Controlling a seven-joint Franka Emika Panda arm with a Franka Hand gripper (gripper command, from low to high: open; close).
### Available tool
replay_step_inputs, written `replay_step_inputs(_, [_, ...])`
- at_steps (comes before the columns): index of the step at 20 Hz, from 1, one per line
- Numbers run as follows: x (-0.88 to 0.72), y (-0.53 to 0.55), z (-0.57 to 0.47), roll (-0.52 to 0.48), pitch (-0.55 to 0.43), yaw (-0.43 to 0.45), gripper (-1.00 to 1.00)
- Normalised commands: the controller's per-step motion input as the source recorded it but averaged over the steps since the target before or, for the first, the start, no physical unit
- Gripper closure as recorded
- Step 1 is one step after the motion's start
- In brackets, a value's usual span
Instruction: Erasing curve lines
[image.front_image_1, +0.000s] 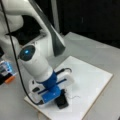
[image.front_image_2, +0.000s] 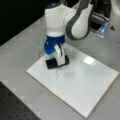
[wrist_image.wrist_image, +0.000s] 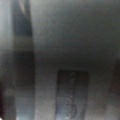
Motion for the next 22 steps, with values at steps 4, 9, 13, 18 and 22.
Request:
replay_step_inputs(4, [0.13,0.10,-0.49,0.053,-0.124,-0.071,1.00])
replay_step_inputs(9, [0.22,0.09,-0.52,0.061,-0.109,-0.072,1.00])
replay_step_inputs(13, [0.31,0.13,-0.56,0.073,-0.085,-0.091,1.00])
replay_step_inputs(18, [0.33,0.14,-0.55,0.094,-0.045,-0.131,1.00])
replay_step_inputs(22, [0.39,0.15,-0.55,0.123,-0.012,-0.145,1.00])
